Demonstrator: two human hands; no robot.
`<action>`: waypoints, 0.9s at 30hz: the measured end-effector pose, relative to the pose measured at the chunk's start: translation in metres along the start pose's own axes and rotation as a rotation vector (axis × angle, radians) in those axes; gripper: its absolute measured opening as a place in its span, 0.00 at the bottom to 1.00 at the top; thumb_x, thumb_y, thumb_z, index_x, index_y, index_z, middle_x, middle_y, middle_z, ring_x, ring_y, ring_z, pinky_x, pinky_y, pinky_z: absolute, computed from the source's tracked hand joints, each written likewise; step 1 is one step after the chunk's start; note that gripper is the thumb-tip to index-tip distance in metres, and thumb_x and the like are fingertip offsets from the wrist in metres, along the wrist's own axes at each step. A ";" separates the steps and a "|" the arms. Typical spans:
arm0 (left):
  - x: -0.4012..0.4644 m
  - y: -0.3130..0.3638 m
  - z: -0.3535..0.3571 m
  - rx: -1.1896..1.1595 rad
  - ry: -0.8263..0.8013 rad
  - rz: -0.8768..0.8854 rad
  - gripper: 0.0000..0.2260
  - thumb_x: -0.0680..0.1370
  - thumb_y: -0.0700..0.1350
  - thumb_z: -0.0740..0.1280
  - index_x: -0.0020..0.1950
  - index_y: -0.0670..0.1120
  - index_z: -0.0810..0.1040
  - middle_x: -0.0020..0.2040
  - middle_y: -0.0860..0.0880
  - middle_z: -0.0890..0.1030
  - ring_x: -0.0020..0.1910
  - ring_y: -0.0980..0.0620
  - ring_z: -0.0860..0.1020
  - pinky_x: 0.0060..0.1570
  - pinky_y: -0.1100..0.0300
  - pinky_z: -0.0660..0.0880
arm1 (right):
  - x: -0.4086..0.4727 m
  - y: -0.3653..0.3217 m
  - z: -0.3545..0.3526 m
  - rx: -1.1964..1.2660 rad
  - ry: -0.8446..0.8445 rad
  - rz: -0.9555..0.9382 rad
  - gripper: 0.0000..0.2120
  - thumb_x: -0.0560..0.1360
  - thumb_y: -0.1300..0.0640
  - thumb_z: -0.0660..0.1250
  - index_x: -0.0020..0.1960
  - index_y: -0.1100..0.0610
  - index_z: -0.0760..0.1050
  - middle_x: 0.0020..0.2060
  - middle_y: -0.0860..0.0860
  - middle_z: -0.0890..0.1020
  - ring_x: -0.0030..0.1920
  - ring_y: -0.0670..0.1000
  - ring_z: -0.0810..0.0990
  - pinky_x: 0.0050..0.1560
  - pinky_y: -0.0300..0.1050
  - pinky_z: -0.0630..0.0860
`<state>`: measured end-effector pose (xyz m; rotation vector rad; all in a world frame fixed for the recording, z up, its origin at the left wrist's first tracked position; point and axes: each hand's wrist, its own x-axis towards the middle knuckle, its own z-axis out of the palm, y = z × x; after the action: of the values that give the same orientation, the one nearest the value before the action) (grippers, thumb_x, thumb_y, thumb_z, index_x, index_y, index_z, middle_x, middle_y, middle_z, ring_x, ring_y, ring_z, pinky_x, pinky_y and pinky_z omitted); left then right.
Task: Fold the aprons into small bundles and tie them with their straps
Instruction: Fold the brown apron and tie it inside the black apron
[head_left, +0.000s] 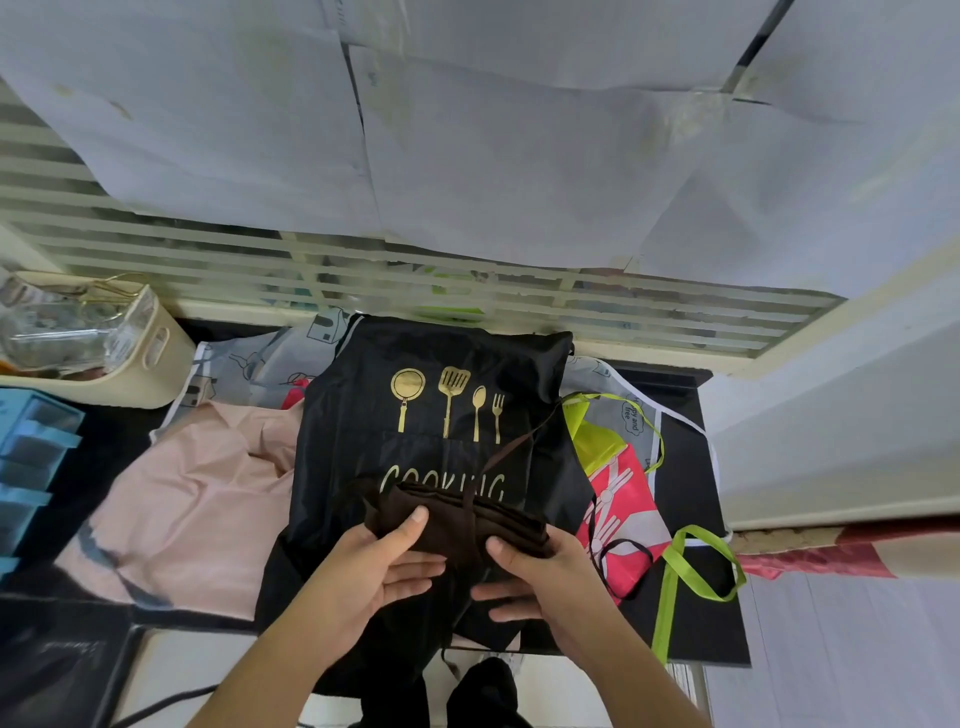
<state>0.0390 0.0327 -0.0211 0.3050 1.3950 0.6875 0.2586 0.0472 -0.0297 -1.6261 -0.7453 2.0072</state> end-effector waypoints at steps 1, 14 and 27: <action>0.002 -0.002 0.002 -0.025 0.045 0.019 0.19 0.78 0.51 0.72 0.65 0.43 0.80 0.54 0.40 0.87 0.53 0.41 0.87 0.61 0.43 0.80 | 0.001 0.000 0.001 0.022 0.031 -0.005 0.13 0.78 0.59 0.74 0.62 0.54 0.81 0.52 0.56 0.88 0.49 0.62 0.88 0.45 0.57 0.87; 0.006 -0.007 0.033 -0.221 0.310 0.187 0.13 0.79 0.36 0.72 0.61 0.48 0.79 0.57 0.43 0.85 0.54 0.43 0.87 0.50 0.44 0.85 | 0.004 -0.009 0.011 -0.001 0.240 -0.242 0.18 0.74 0.60 0.78 0.59 0.51 0.76 0.53 0.53 0.84 0.47 0.56 0.88 0.41 0.55 0.86; -0.019 0.008 0.031 -0.482 0.039 -0.096 0.19 0.76 0.38 0.74 0.67 0.42 0.78 0.58 0.36 0.86 0.57 0.36 0.85 0.61 0.40 0.78 | -0.015 -0.028 0.000 -0.284 0.078 -0.367 0.20 0.69 0.66 0.79 0.56 0.50 0.79 0.49 0.49 0.84 0.41 0.54 0.85 0.39 0.51 0.85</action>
<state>0.0664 0.0332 0.0039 -0.1564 1.2269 0.9262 0.2615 0.0586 -0.0008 -1.5665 -1.2440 1.6258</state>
